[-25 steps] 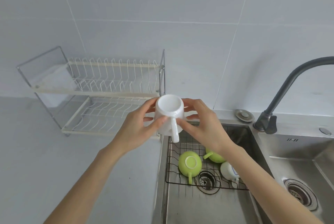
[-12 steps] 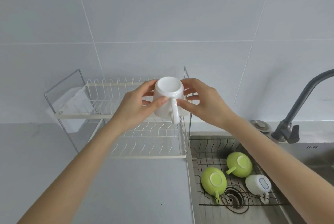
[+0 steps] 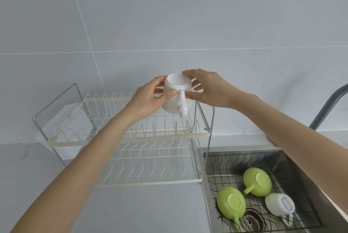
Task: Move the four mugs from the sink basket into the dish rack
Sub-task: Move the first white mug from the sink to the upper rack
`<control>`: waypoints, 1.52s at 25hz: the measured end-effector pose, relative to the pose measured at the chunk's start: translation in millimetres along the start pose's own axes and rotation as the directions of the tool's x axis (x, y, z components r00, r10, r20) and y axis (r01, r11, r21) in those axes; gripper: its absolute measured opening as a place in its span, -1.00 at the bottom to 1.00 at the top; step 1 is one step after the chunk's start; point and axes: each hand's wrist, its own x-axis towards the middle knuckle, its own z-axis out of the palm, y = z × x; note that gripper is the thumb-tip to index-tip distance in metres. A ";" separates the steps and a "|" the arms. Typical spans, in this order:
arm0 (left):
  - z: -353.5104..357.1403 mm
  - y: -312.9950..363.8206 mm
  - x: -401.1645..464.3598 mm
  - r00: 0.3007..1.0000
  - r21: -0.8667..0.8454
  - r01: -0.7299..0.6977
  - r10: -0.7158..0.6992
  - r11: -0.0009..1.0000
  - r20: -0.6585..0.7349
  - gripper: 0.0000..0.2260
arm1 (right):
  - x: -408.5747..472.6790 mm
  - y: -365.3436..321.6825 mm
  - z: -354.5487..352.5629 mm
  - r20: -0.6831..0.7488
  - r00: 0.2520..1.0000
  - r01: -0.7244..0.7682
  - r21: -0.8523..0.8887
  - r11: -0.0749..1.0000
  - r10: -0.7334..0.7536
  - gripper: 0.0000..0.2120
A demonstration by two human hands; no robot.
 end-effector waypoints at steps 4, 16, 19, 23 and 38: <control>10.4 -18.3 20.7 0.997 0.031 0.023 -0.025 0.999 0.073 -0.60 | 19.4 15.5 6.4 0.125 0.991 -0.034 -0.117 0.993 0.049 -0.44; 33.6 -64.0 41.8 0.909 0.052 0.236 -0.239 0.970 0.341 -0.58 | 53.3 30.6 40.8 0.397 0.885 -0.066 -0.414 0.908 0.245 -0.47; 38.9 -73.2 42.4 0.898 0.086 0.239 -0.254 0.967 0.358 -0.58 | 52.2 29.5 45.3 0.386 0.889 -0.035 -0.479 0.877 0.245 -0.46; 40.5 -75.9 43.5 0.893 0.099 0.246 -0.265 0.964 0.363 -0.58 | 52.6 30.5 47.8 0.375 0.897 -0.021 -0.496 0.868 0.236 -0.47; 8.4 8.6 16.8 0.968 0.667 -0.021 -0.151 0.745 0.198 -0.53 | 5.0 12.6 -11.9 0.321 0.933 0.005 -0.467 0.884 0.165 -0.51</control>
